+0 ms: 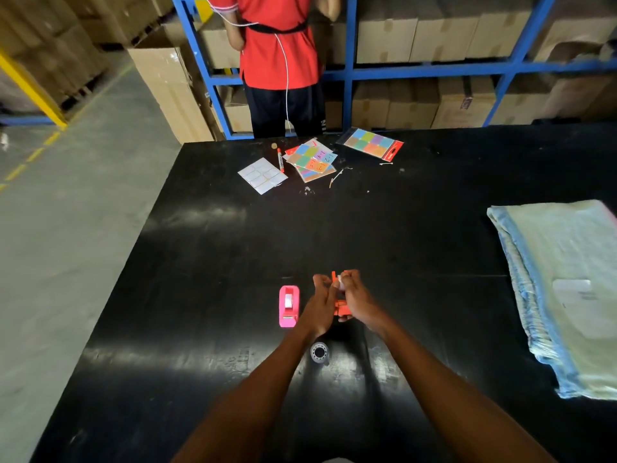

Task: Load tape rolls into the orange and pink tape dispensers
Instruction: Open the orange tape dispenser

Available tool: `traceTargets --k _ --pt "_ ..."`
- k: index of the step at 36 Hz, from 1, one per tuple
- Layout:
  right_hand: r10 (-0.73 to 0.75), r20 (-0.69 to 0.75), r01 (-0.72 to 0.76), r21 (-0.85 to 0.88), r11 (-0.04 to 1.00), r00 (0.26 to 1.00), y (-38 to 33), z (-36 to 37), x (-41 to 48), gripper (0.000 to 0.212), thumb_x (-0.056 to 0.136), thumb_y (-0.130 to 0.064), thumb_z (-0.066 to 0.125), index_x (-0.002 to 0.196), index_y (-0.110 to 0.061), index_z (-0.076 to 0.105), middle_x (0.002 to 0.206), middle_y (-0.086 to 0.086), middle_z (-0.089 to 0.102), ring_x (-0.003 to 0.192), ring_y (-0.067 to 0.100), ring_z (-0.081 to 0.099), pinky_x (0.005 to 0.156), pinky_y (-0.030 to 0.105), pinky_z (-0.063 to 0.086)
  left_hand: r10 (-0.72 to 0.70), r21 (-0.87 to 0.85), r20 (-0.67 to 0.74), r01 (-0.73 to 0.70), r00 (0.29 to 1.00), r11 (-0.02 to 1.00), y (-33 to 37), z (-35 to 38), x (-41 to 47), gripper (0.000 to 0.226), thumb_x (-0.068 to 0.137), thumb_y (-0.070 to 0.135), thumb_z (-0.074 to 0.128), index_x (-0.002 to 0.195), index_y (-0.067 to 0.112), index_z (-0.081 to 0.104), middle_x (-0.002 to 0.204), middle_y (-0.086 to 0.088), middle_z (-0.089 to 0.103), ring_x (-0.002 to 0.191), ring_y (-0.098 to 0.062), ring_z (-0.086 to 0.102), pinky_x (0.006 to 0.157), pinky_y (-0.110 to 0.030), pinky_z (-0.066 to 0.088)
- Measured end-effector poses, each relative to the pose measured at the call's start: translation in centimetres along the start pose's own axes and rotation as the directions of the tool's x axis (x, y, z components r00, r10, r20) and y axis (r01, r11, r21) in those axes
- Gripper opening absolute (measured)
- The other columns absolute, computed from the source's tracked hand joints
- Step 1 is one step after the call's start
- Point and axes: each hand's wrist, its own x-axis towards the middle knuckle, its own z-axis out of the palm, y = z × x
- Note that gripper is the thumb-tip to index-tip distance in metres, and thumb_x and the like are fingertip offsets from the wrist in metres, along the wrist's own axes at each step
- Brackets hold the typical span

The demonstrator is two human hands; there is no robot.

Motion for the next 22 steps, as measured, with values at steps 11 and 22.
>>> traceTargets --k 11,22 --pt "0.060 -0.080 -0.054 0.079 0.995 0.995 1.8 0.5 1.5 0.022 0.107 -0.031 0.031 0.113 -0.016 0.045 0.105 0.015 0.060 0.088 0.031 0.065 0.057 0.038 0.056 -0.109 0.088 -0.044 0.112 0.993 0.990 -1.4 0.5 1.2 0.035 0.102 0.046 0.028 0.116 0.016 0.037 0.089 0.007 0.054 0.080 -0.019 0.064 0.081 -0.044 0.056" --pt "0.112 -0.108 -0.104 0.082 0.991 0.988 4.0 -0.9 3.5 0.028 0.104 -0.040 0.030 0.112 -0.020 0.049 0.106 0.017 0.065 0.092 0.033 0.067 0.069 0.040 0.053 -0.154 0.156 0.042 0.145 0.987 0.977 -1.6 1.6 3.0 0.035 0.101 0.050 0.022 0.112 0.018 0.031 0.086 0.009 0.053 0.082 -0.021 0.064 0.081 -0.042 0.051"
